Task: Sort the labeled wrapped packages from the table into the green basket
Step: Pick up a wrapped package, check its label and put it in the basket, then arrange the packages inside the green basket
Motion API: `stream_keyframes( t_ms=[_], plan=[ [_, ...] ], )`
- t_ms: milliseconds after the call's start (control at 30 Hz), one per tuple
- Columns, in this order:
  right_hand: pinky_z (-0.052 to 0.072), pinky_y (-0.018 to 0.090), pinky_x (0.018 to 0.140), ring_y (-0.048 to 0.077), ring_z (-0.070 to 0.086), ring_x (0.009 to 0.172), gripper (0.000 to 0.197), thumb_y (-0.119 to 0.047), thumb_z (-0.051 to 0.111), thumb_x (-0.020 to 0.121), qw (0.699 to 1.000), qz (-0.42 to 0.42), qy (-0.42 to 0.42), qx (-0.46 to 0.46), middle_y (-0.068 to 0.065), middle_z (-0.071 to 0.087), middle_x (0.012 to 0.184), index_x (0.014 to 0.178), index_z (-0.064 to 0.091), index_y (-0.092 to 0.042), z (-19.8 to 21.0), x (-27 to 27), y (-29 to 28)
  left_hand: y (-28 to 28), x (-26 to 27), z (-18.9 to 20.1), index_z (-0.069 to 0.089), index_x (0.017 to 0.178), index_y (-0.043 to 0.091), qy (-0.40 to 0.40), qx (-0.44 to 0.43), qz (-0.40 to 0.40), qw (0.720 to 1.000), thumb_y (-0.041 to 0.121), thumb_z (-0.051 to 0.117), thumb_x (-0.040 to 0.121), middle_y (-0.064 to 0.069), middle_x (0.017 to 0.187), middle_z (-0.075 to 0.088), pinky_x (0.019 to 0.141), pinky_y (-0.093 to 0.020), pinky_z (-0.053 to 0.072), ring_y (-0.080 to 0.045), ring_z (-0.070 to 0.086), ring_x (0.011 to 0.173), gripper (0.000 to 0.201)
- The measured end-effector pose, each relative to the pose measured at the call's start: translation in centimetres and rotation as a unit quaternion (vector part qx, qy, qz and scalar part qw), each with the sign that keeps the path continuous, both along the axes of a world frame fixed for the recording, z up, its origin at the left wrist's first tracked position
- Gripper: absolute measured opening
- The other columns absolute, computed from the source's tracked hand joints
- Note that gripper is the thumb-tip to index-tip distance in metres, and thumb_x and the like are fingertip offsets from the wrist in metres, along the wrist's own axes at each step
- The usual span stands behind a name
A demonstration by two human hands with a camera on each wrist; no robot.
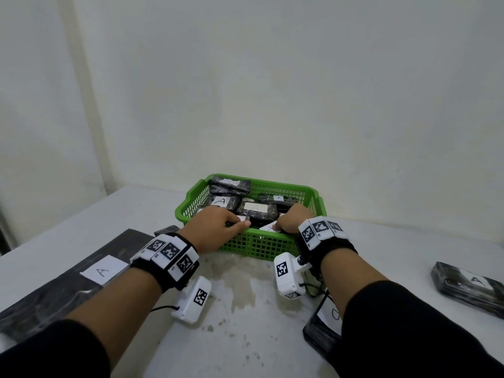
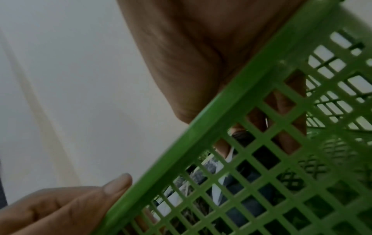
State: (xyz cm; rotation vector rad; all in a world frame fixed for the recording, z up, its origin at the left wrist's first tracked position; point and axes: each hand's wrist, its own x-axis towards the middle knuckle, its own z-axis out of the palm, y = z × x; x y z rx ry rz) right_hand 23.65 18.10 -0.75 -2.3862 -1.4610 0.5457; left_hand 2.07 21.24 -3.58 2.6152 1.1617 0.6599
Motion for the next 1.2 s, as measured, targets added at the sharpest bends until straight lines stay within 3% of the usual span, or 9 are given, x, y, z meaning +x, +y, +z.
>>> stream_keyframes(
  t_ms=[100,233,333,433,567,700,933,1100,1200],
  plan=[
    [0.047,0.028,0.066,0.022,0.060,0.088,0.028,-0.029,0.073,0.097,1.000,0.010,0.009,-0.018,0.008,0.063,0.097,0.104,0.071,-0.002,0.2,0.1,0.0,0.1,0.1,0.2,0.070,0.070,0.033,0.018,-0.009,0.006,1.000,0.060,0.047,0.102,0.002,0.046,0.046,0.052,-0.026,0.032,-0.014,0.045,0.046,0.048],
    [0.051,0.025,0.066,0.016,0.063,0.080,0.031,-0.037,0.073,0.097,0.998,0.015,0.049,-0.031,0.001,0.068,0.085,0.086,0.070,-0.008,0.5,0.2,0.3,0.0,0.4,0.2,0.079,0.086,0.016,0.053,0.012,0.021,0.998,0.060,0.041,0.104,0.002,0.046,0.039,0.060,-0.029,0.044,-0.012,0.043,0.047,0.061],
    [0.055,0.030,0.091,0.020,0.060,0.097,0.034,-0.036,0.067,0.101,0.998,0.037,-0.005,-0.047,0.010,0.071,0.112,0.104,0.074,-0.003,0.4,-0.3,0.1,0.1,0.5,0.2,0.078,0.090,0.012,0.077,0.016,0.026,0.997,0.061,0.037,0.104,0.001,0.049,0.040,0.060,-0.030,0.043,-0.014,0.044,0.050,0.066],
    [0.052,0.029,0.098,0.019,0.058,0.097,0.038,-0.035,0.067,0.101,0.998,0.033,-0.012,-0.046,0.009,0.069,0.118,0.120,0.073,-0.002,0.4,-0.7,0.1,0.1,0.5,0.3,0.076,0.083,0.012,0.083,0.012,0.023,0.996,0.061,0.036,0.104,0.001,0.050,0.040,0.059,-0.030,0.040,-0.015,0.043,0.050,0.067],
    [0.053,0.029,0.087,0.020,0.061,0.093,0.038,-0.033,0.073,0.098,0.999,0.019,0.031,-0.040,0.010,0.073,0.126,0.122,0.075,-0.004,0.3,-0.7,0.2,-0.3,0.6,0.6,0.055,0.057,0.026,0.087,0.007,0.021,0.996,0.059,0.037,0.105,0.003,0.050,0.041,0.056,-0.029,0.036,-0.013,0.042,0.050,0.061],
    [0.047,0.023,0.059,0.016,0.060,0.078,0.036,-0.031,0.075,0.095,0.999,0.011,0.025,-0.038,0.008,0.072,0.110,0.119,0.076,-0.004,0.2,-1.0,0.1,-0.4,0.6,0.6,0.056,0.060,0.027,0.089,0.001,0.029,0.996,0.060,0.036,0.105,0.004,0.052,0.044,0.060,-0.029,0.040,-0.011,0.045,0.052,0.059],
    [0.045,0.021,0.053,0.016,0.063,0.077,0.027,-0.027,0.078,0.093,0.999,0.008,0.044,-0.027,0.004,0.068,0.094,0.110,0.079,-0.005,0.2,-0.9,-0.1,-0.3,0.8,0.5,0.068,0.071,0.021,0.094,0.008,0.039,0.995,0.060,0.034,0.105,0.004,0.053,0.047,0.059,-0.028,0.041,-0.010,0.047,0.053,0.062],
    [0.042,0.024,0.052,0.015,0.057,0.061,0.032,-0.033,0.079,0.092,1.000,-0.016,0.026,0.006,0.001,0.063,0.070,0.073,0.070,-0.009,0.2,-0.7,-0.2,-0.4,0.8,0.6,0.077,0.082,0.019,0.090,0.005,0.045,0.995,0.059,0.035,0.106,0.004,0.051,0.044,0.057,-0.028,0.038,-0.010,0.045,0.051,0.063],
    [0.059,0.032,0.068,0.023,0.067,0.070,0.030,-0.031,0.076,0.092,0.996,-0.002,0.049,0.074,0.011,0.078,0.088,0.094,0.080,-0.002,0.6,-0.1,-0.9,-0.4,0.8,0.6,0.068,0.071,0.013,0.089,-0.003,0.049,0.995,0.059,0.035,0.106,0.002,0.053,0.043,0.056,-0.027,0.038,-0.014,0.045,0.052,0.066]
  ],
)
